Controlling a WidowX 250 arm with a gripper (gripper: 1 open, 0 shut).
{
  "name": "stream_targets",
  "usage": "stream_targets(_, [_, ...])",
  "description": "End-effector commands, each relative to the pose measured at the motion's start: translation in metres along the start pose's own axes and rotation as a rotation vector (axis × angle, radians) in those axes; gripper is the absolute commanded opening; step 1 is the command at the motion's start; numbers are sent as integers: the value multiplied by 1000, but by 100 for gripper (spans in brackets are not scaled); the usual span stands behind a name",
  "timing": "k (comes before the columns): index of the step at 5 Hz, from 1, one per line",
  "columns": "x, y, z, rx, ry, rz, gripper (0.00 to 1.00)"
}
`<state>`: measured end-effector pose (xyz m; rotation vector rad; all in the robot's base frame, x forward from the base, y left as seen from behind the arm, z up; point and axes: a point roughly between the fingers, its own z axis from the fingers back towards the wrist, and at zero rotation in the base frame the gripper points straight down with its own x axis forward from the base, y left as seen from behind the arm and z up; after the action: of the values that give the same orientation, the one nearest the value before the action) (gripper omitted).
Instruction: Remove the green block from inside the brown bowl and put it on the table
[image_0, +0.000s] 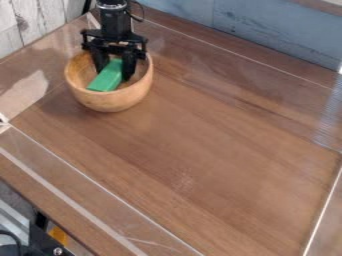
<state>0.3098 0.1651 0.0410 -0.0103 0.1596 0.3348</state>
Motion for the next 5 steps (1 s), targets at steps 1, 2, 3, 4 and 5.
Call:
stream_targets(1, [-1,-1,41,8,-106,-7,0])
stream_targets(2, [-4,-4,45,0,-109,-13,0])
stream_targets(3, [-7,-7,50,-7,-111,-20,0])
stream_targets(4, [-12,-12,55,-14,-115,-31,0])
stream_targets(5, [-17,-19,59,-18,-116,-49,0])
